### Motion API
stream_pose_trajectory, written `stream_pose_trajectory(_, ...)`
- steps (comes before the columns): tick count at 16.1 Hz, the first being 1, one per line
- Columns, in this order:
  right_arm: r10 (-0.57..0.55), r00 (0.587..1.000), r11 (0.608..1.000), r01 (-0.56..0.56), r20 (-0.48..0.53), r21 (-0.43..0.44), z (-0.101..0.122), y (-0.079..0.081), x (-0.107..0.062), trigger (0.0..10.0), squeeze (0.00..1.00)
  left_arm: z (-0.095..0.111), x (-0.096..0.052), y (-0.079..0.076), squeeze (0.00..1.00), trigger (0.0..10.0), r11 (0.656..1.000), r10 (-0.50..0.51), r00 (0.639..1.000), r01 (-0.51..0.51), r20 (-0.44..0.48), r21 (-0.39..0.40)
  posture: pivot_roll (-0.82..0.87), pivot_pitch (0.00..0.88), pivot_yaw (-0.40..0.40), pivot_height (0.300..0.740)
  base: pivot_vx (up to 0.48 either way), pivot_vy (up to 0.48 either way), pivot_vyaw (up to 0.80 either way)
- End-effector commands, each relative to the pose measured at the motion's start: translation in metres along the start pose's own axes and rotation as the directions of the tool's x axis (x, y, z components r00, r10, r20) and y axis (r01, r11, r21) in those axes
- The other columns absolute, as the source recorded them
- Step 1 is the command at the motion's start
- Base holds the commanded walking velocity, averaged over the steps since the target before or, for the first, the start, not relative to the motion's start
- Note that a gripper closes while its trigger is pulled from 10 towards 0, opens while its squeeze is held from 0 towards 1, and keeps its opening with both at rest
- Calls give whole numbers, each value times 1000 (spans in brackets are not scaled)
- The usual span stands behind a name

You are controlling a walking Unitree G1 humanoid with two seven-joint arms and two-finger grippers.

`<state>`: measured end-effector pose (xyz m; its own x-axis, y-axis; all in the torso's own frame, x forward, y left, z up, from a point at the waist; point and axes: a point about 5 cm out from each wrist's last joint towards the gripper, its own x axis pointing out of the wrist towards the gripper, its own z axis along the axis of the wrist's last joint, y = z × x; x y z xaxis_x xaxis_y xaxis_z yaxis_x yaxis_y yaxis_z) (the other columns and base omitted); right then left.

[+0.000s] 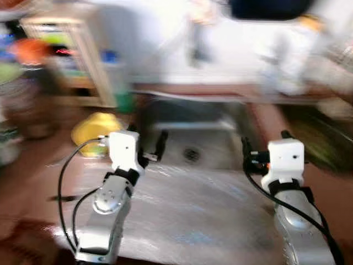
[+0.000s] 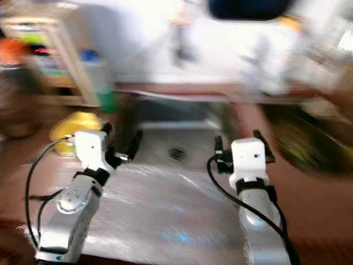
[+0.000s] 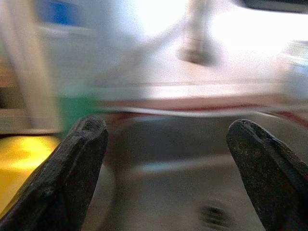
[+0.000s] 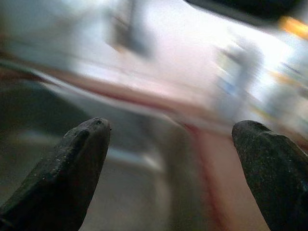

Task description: Kitchen organization

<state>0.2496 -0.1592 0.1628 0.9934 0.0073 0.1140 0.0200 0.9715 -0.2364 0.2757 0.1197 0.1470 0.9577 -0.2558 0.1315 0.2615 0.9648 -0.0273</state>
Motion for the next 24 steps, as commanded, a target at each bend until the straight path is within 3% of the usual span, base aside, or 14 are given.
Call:
stream_pose_trajectory(1,33,999,999,-33,24,20,5,9,-1,10000,0,-4,-6,14,0,10000,998,55,998,-54,-24,13,-32,33,69,740,0,0,0)
stream_pose_trajectory(11,36,999,999,-37,22,14,5,9,-2,10000,0,-5,-8,12,0,10000,998,66,997,-66,-30,14,-31,37,64,740,0,0,0)
stream_pose_trajectory(19,40,999,999,-40,19,11,4,9,-2,10000,0,-8,-9,13,0,10000,997,82,995,-82,-49,-2,-31,41,63,740,0,-316,0)
stream_pose_trajectory(24,44,999,999,-44,16,13,4,10,-4,10000,0,-7,-11,14,0,10000,996,88,995,-88,-41,-2,-28,48,65,740,0,0,0)
